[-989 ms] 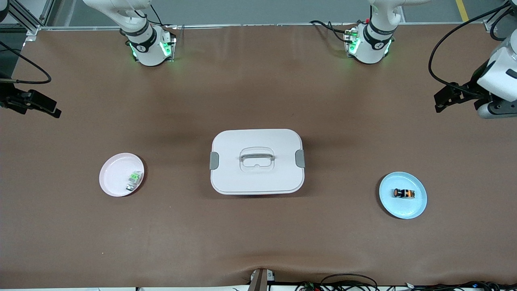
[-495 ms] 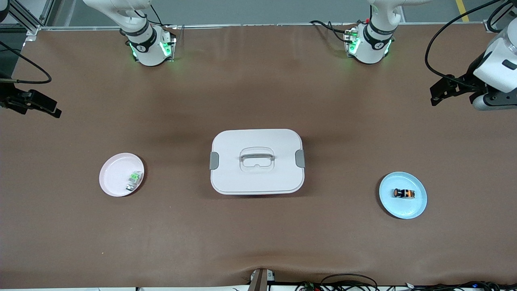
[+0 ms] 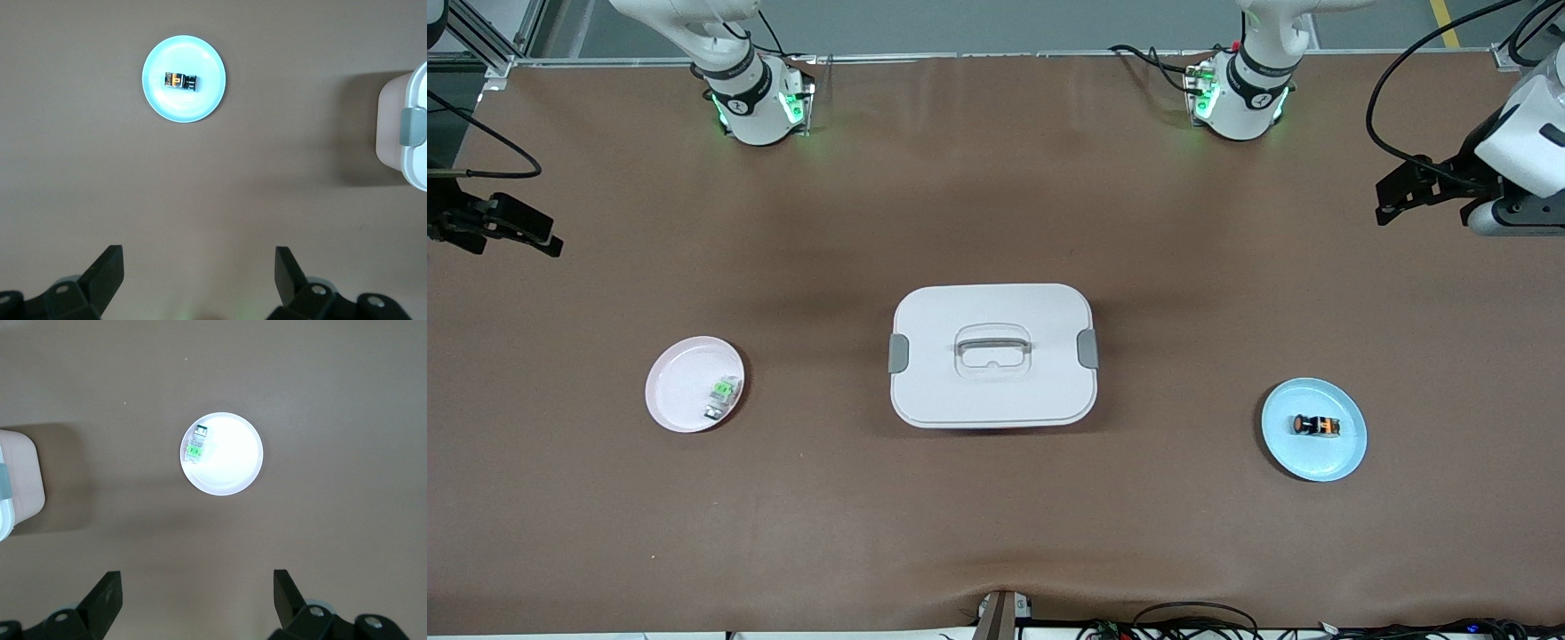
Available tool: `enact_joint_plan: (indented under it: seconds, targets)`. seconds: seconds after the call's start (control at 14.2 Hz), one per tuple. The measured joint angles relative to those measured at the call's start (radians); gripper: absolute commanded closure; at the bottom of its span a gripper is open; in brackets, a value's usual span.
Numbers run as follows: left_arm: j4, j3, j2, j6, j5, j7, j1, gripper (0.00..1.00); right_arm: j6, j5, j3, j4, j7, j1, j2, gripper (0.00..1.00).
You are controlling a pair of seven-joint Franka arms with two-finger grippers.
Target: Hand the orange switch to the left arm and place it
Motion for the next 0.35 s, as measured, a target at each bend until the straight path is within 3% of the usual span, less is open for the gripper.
enact_joint_plan:
  seconds: [0.35]
  targets:
    - [0.009,0.001,0.0,0.0,0.0,0.003,0.023,0.0,0.0,0.0,-0.002,0.0,-0.029,-0.003,0.0,0.0]
